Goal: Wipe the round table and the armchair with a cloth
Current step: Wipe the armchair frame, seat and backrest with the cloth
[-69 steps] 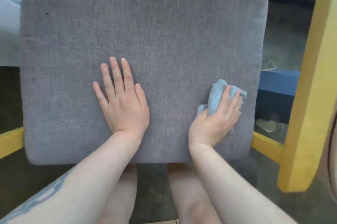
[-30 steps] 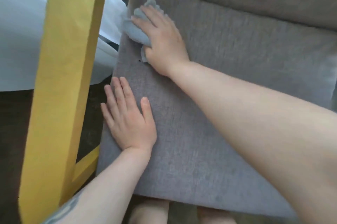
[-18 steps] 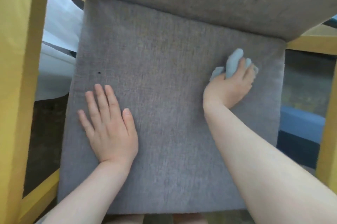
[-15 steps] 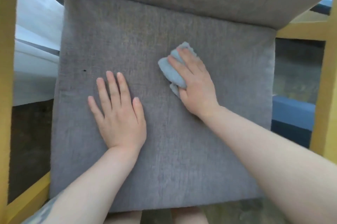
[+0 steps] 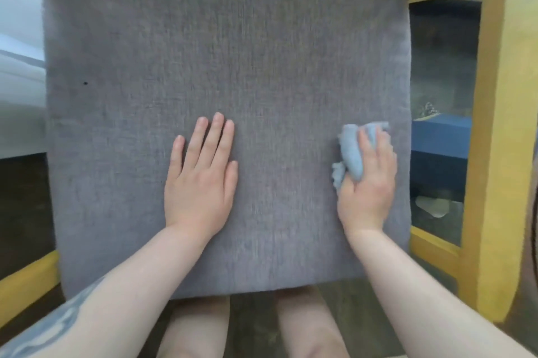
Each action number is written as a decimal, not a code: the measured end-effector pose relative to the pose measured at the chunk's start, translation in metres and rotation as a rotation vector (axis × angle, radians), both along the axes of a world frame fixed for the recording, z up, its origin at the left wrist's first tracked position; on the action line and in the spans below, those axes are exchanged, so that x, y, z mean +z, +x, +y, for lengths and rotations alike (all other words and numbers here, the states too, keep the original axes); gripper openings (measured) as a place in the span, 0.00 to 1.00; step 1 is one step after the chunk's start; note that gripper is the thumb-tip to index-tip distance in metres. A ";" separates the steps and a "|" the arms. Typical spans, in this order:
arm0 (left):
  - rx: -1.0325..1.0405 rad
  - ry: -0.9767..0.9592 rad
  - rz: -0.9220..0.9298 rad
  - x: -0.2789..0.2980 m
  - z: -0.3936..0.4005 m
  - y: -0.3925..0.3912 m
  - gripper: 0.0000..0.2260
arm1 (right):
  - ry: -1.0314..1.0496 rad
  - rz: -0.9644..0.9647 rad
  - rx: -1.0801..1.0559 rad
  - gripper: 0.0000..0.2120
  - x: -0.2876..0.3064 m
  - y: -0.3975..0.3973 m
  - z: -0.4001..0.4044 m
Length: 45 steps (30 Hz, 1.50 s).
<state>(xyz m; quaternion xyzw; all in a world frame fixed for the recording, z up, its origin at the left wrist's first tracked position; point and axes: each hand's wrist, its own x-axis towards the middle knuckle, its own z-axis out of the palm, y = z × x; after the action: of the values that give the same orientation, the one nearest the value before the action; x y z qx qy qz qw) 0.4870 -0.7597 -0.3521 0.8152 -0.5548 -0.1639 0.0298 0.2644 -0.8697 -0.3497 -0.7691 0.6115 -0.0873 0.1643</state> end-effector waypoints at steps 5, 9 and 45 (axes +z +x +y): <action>0.223 0.041 -0.004 0.009 0.050 -0.009 0.25 | 0.104 -0.055 0.578 0.31 0.011 0.042 0.089; 0.305 0.149 0.020 0.023 0.088 -0.009 0.25 | 0.091 -0.086 0.783 0.26 -0.002 0.023 0.025; 0.582 -0.247 0.050 0.255 0.058 0.162 0.30 | 0.125 -0.081 0.980 0.33 0.286 0.317 -0.011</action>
<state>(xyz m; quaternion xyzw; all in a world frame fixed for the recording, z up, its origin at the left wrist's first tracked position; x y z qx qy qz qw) 0.6491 -0.7014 -0.0974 0.9257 -0.3129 -0.0998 0.1876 0.5814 -0.8812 -0.0636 -0.9508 0.1749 0.0072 0.2554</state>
